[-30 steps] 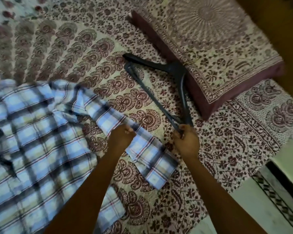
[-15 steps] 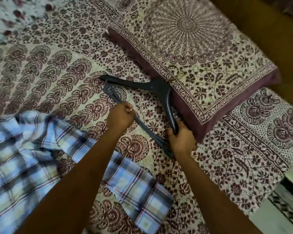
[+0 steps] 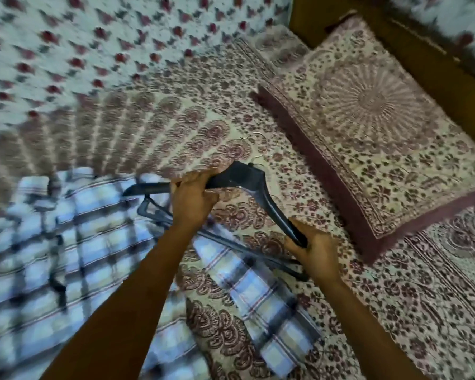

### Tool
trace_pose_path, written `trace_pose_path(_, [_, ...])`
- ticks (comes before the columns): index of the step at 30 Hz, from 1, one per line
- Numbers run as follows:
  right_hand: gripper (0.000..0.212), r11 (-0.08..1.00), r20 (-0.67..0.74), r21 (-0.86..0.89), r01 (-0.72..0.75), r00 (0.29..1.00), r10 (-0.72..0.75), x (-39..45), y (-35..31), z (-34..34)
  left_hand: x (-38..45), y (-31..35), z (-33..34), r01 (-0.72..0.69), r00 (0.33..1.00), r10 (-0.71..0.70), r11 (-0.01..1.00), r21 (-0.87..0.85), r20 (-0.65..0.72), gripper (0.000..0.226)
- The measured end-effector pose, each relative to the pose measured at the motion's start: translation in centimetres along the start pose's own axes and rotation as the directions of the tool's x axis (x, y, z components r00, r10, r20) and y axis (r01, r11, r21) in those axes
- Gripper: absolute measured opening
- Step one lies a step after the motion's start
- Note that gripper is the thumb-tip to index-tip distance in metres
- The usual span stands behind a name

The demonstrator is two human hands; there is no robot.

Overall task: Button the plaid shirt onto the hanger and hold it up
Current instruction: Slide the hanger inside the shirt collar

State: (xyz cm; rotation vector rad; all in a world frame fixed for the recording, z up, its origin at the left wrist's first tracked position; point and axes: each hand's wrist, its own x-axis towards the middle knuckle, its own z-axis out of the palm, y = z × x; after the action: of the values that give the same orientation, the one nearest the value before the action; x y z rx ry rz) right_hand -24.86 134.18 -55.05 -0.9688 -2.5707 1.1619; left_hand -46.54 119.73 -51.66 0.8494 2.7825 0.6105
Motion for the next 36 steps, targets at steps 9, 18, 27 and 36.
trace_pose_path(9, [0.040, 0.954, 0.197, -0.055, 0.296, 0.939, -0.280, -1.0, -14.0, 9.4, -8.8, -15.4, -11.7, 0.255, 0.964, -0.259, 0.965, -0.057, -0.069, 0.047])
trace_pose_path(18, [0.040, 0.825, 0.033, -0.324, 0.463, 0.877, -0.480, -3.0, -25.1, 21.4, -16.5, -30.3, -18.3, 0.587, 0.753, -0.605, 0.795, -0.153, -0.257, 0.040])
trace_pose_path(27, [0.065, 0.892, 0.086, -0.284, 0.352, 0.936, -0.342, -5.0, -29.8, 31.2, -17.4, -42.2, -20.9, 0.643, 0.623, -0.694, 0.717, -0.268, -0.362, 0.025])
trace_pose_path(36, [0.070, 0.848, 0.264, -0.342, 0.405, 0.907, -0.327, -1.5, -30.0, 39.0, -15.1, -47.8, -19.0, 0.617, 0.630, -0.714, 0.699, -0.361, -0.306, 0.016])
